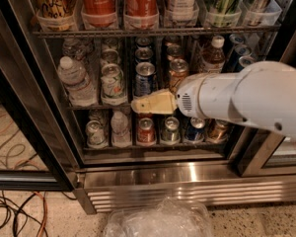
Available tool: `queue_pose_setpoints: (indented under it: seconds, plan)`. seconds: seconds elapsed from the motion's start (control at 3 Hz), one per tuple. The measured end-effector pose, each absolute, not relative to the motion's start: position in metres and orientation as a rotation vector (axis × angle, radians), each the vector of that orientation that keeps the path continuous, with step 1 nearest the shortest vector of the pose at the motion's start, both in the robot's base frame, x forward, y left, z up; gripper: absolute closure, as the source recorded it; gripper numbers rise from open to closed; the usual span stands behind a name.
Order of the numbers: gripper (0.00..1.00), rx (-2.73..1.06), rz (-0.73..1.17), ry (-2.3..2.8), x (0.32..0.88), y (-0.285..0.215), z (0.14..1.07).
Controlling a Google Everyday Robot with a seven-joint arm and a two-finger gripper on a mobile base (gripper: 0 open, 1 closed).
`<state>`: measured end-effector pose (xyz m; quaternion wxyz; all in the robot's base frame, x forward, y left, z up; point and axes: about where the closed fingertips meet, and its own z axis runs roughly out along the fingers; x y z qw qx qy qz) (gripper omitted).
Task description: Pick pepsi can from middle shelf of fridge
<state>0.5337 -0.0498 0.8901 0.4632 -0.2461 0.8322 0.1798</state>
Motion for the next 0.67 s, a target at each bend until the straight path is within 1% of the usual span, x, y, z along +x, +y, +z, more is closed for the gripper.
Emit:
queue_pose_setpoints:
  seconds: [0.33, 0.67]
  plan:
    - [0.00, -0.522, 0.449, 2.007, 0.529, -0.017, 0.881]
    - [0.00, -0.438, 0.368, 1.960, 0.515, -0.023, 0.876]
